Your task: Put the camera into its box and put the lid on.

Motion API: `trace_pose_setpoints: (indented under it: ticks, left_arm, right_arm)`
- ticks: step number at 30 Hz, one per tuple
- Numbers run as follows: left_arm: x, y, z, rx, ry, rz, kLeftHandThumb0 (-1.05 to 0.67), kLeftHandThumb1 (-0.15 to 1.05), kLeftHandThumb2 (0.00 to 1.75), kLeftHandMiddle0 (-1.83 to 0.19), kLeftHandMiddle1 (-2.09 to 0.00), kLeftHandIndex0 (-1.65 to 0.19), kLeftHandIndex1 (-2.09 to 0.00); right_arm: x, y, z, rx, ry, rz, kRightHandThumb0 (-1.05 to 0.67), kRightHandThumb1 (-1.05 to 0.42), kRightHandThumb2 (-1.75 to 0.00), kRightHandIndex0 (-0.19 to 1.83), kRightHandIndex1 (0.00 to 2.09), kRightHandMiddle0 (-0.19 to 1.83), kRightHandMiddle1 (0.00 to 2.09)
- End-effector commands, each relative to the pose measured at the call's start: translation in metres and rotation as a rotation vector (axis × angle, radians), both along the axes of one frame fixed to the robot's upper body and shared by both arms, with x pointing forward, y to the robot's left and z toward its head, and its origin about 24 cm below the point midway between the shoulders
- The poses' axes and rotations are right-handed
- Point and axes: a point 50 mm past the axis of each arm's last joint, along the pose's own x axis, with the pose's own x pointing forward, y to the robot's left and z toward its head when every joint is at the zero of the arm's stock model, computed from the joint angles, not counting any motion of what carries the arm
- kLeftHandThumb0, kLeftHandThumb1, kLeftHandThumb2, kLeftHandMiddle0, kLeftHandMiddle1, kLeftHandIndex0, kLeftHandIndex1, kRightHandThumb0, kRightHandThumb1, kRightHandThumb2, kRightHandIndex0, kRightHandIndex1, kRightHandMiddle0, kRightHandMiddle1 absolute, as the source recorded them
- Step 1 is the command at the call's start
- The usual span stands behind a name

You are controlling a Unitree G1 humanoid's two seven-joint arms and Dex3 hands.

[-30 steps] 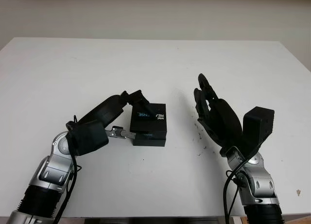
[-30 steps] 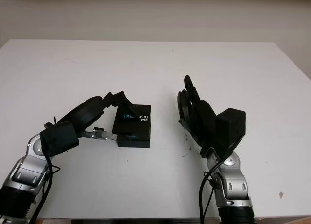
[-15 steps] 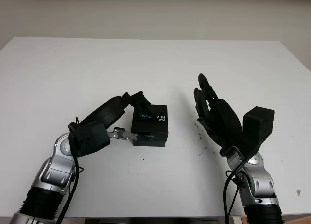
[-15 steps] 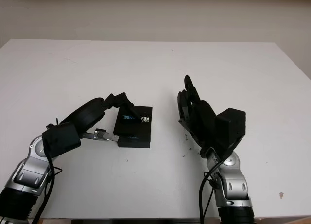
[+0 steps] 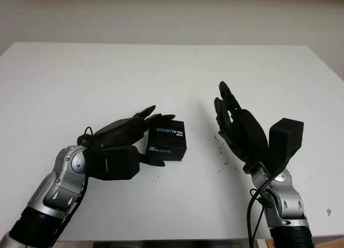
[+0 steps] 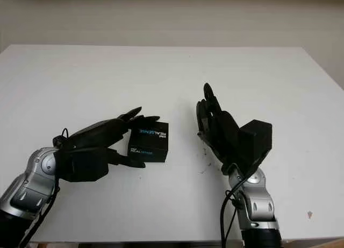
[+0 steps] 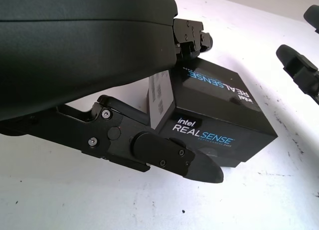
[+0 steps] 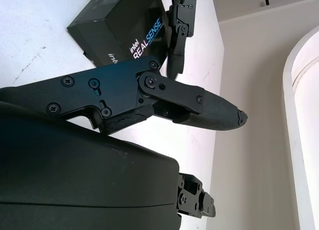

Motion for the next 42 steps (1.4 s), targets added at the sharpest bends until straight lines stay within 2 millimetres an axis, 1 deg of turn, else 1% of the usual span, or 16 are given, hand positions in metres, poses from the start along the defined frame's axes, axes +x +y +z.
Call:
trace_pose_setpoints:
  ticks: [1, 4, 6, 7, 9, 10, 12, 15, 18, 21, 28, 30, 34, 38, 42]
  left_arm:
    - [-0.002, 0.0, -0.001, 0.005, 0.011, -0.002, -0.7, 1.02, 0.06, 0.19, 0.0, 0.11, -0.05]
    - [-0.002, 0.0, -0.001, 0.0, 0.024, -0.002, -0.7, 1.04, 0.07, 0.19, 0.0, 0.13, -0.05]
    - [-0.002, 0.001, -0.003, -0.007, 0.034, 0.0, -0.71, 1.05, 0.12, 0.19, 0.0, 0.14, -0.04]
    - [-0.002, 0.001, -0.003, -0.001, 0.04, 0.002, -0.72, 1.05, 0.16, 0.19, 0.0, 0.16, -0.04]
    - [-0.002, 0.002, -0.004, 0.028, 0.048, 0.003, -0.78, 1.05, 0.36, 0.19, 0.0, 0.19, -0.01]
    - [-0.002, 0.002, -0.004, 0.048, 0.051, 0.003, -0.8, 1.05, 0.4, 0.19, 0.0, 0.19, 0.0]
    - [-0.002, 0.002, -0.004, 0.12, 0.035, -0.003, -0.84, 1.05, 0.56, 0.19, 0.0, 0.19, 0.0]
    - [-0.002, 0.004, -0.004, 0.21, 0.027, -0.009, -0.87, 1.05, 0.67, 0.19, 0.0, 0.19, 0.0]
    - [-0.004, 0.006, -0.006, 0.274, 0.03, 0.002, -0.88, 1.05, 0.72, 0.19, 0.0, 0.19, 0.0]
    - [-0.005, 0.009, -0.013, 0.304, 0.075, 0.027, -0.89, 1.05, 0.75, 0.19, 0.0, 0.19, 0.0]
    - [-0.01, 0.013, -0.032, 0.27, 0.181, 0.083, -0.9, 1.05, 0.8, 0.19, 0.0, 0.19, 0.0]
    - [-0.011, 0.015, -0.035, 0.222, 0.184, 0.099, -0.9, 1.05, 0.78, 0.19, 0.0, 0.19, 0.0]
    - [-0.013, 0.021, -0.028, 0.03, 0.113, 0.155, -0.89, 1.05, 0.74, 0.19, 0.0, 0.19, 0.0]
    - [-0.017, 0.027, -0.013, -0.383, 0.055, 0.232, -0.88, 1.05, 0.66, 0.19, 0.0, 0.19, 0.0]
    - [-0.018, 0.03, 0.004, -0.722, -0.044, 0.232, -0.81, 1.05, 0.62, 0.19, 0.0, 0.19, 0.0]
  right_arm:
    - [0.0, -0.001, 0.004, -0.005, -0.016, -0.001, -0.66, -1.05, -0.68, -0.19, 0.0, -0.19, 0.0]
    - [0.0, -0.001, 0.004, -0.011, -0.015, 0.0, -0.66, -1.05, -0.68, -0.19, 0.0, -0.19, 0.0]
    - [0.0, -0.001, 0.004, -0.012, -0.017, 0.0, -0.66, -1.05, -0.68, -0.19, 0.0, -0.19, 0.0]
    - [0.0, -0.001, 0.004, -0.012, -0.017, -0.001, -0.66, -1.05, -0.68, -0.19, 0.0, -0.19, 0.0]
    - [0.0, -0.001, 0.004, -0.007, -0.014, -0.003, -0.66, -1.05, -0.68, -0.19, 0.0, -0.19, 0.0]
    - [0.0, -0.001, 0.004, -0.006, -0.013, -0.003, -0.66, -1.05, -0.68, -0.19, 0.0, -0.19, 0.0]
    - [-0.001, -0.002, 0.004, -0.009, -0.017, 0.001, -0.66, -1.05, -0.68, -0.19, 0.0, -0.19, 0.0]
    - [-0.001, -0.002, 0.005, -0.008, -0.014, -0.001, -0.66, -1.05, -0.68, -0.19, 0.0, -0.19, 0.0]
    - [0.0, -0.001, 0.005, -0.011, -0.014, -0.005, -0.67, -1.05, -0.68, -0.19, 0.0, -0.19, 0.0]
    - [0.0, -0.001, 0.005, -0.006, -0.013, -0.003, -0.66, -1.05, -0.68, -0.19, 0.0, -0.19, 0.0]
    - [0.001, -0.001, 0.007, -0.008, -0.022, 0.005, -0.67, -1.05, -0.68, -0.19, 0.0, -0.19, 0.0]
    - [0.001, -0.001, 0.007, -0.007, -0.022, 0.004, -0.67, -1.05, -0.68, -0.19, 0.0, -0.19, 0.0]
    - [0.002, 0.0, 0.007, -0.001, -0.025, 0.002, -0.66, -1.05, -0.68, -0.19, 0.0, -0.19, 0.0]
    - [0.003, 0.002, 0.008, 0.004, -0.033, 0.008, -0.64, -1.05, -0.69, -0.19, 0.0, -0.19, 0.0]
    - [0.003, 0.003, 0.009, 0.002, -0.043, 0.009, -0.66, -1.05, -0.68, -0.19, 0.0, -0.19, 0.0]
